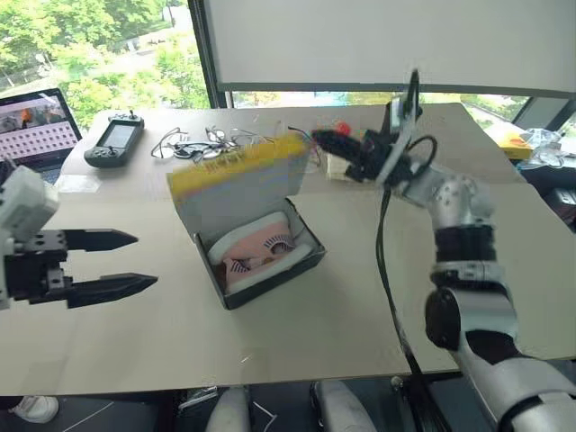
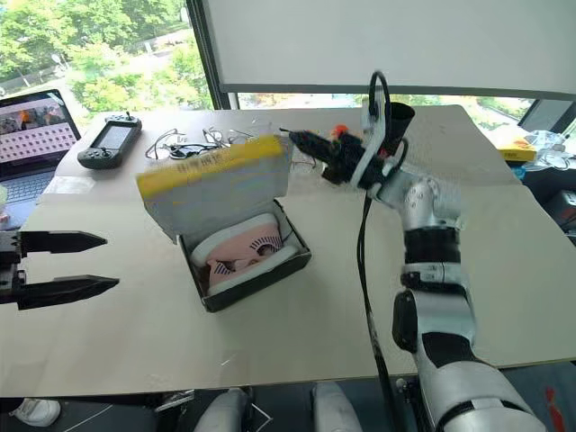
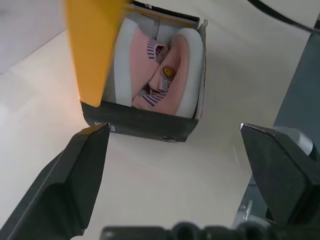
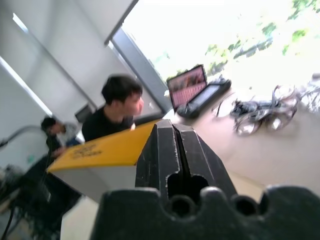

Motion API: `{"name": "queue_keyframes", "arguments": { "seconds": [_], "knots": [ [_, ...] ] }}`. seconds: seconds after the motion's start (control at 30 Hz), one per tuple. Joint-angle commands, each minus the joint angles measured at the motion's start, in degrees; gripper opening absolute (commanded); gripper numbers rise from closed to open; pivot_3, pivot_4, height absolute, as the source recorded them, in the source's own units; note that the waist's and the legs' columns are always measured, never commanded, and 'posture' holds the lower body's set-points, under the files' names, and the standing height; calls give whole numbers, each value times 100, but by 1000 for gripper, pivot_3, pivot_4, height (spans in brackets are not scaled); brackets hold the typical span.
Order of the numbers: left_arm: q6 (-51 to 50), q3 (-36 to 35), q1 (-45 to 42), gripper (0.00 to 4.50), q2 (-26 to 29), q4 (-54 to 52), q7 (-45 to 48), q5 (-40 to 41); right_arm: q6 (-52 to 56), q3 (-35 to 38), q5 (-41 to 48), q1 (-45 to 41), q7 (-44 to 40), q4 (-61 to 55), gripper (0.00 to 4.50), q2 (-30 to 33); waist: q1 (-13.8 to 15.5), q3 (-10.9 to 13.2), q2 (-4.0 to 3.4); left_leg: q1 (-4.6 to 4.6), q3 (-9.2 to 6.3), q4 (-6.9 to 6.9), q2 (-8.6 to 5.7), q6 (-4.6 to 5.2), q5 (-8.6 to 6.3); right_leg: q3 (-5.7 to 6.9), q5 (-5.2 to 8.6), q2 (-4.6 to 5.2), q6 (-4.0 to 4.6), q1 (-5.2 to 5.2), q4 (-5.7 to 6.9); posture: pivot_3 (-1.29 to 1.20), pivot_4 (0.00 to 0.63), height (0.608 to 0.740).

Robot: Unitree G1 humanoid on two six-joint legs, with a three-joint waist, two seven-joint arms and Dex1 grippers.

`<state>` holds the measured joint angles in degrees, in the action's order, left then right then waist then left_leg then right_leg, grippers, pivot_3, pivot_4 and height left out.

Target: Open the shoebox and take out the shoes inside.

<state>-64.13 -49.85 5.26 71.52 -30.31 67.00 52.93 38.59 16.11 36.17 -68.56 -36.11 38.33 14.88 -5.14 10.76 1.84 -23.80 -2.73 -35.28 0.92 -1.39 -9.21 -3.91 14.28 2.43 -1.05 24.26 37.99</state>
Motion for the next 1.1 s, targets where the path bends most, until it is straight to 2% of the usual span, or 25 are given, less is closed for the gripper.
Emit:
{"name": "queue_keyframes", "arguments": {
  "seconds": [0.03,0.1,0.17,0.27,0.37,0.43,0.53,0.63,0.7,0.73,1.1],
  "knots": [
    [76,-77,31,4469,-243,-334,-163,88,-492,-238,-594,-274,521,380,0,-53,18,0,1,-1,0,2,-1,0,0,0,0,1,0,0,-1,0,150,724],
    [96,-23,45,4469,-344,-411,-224,104,-319,-473,-646,-243,-28,126,0,139,40,1,0,-14,-2,6,-4,0,0,2,0,5,1,8,-8,0,150,724],
    [128,68,7,4469,-385,-424,-276,126,-241,-872,-666,-72,-972,-373,0,430,75,1,0,-35,-3,5,-8,0,0,1,-1,9,2,25,-7,0,150,724],
    [235,262,-108,4469,-373,-362,-351,116,-100,-1874,-804,394,-2566,-1582,0,1154,128,2,-1,-40,-4,4,-7,0,0,3,-1,9,2,31,-8,0,150,724],
    [480,573,-279,4500,-305,-203,-408,-30,-273,-2840,-1118,755,-3734,-2656,786,1844,129,2,-1,-33,-5,4,-3,0,0,7,-1,6,1,27,-2,0,150,724],
    [775,882,-456,4500,-284,-34,-478,-245,-502,-3457,-1499,785,-4146,-3031,1472,2018,92,2,-1,-11,-2,3,-1,0,0,5,1,3,-1,12,1,0,150,724],
    [1256,1377,-847,4500,-332,275,-746,-663,-821,-3936,-1856,704,-4375,-3039,2602,1821,34,2,-1,20,11,5,13,0,0,2,22,-8,-23,0,5,0,150,724],
    [1748,1789,-1138,4500,-429,534,-1058,-1159,-779,-4068,-1907,673,-4485,-2835,3527,1510,23,1,-1,26,9,4,19,-1,1,1,20,-17,-17,-2,11,0,150,724],
    [1937,1921,-1173,4500,-472,634,-1149,-1380,-1151,-4196,-2235,630,-4417,-2555,4328,1361,38,1,0,19,6,3,17,-1,1,0,16,-17,-11,0,11,0,150,724],
    [2022,1957,-1161,4500,-488,662,-1197,-1495,-1375,-4226,-2417,526,-4283,-2278,4488,1231,47,1,0,10,2,2,14,-1,0,0,-2,-15,19,4,10,0,150,724],
    [2224,2066,-1137,4500,-483,830,-1187,-1876,-3067,-4230,-3483,-532,-3948,395,4488,322,110,1,1,-19,-5,2,6,-5,-2,7,-4,-5,22,29,10,0,150,724]
  ]
}}
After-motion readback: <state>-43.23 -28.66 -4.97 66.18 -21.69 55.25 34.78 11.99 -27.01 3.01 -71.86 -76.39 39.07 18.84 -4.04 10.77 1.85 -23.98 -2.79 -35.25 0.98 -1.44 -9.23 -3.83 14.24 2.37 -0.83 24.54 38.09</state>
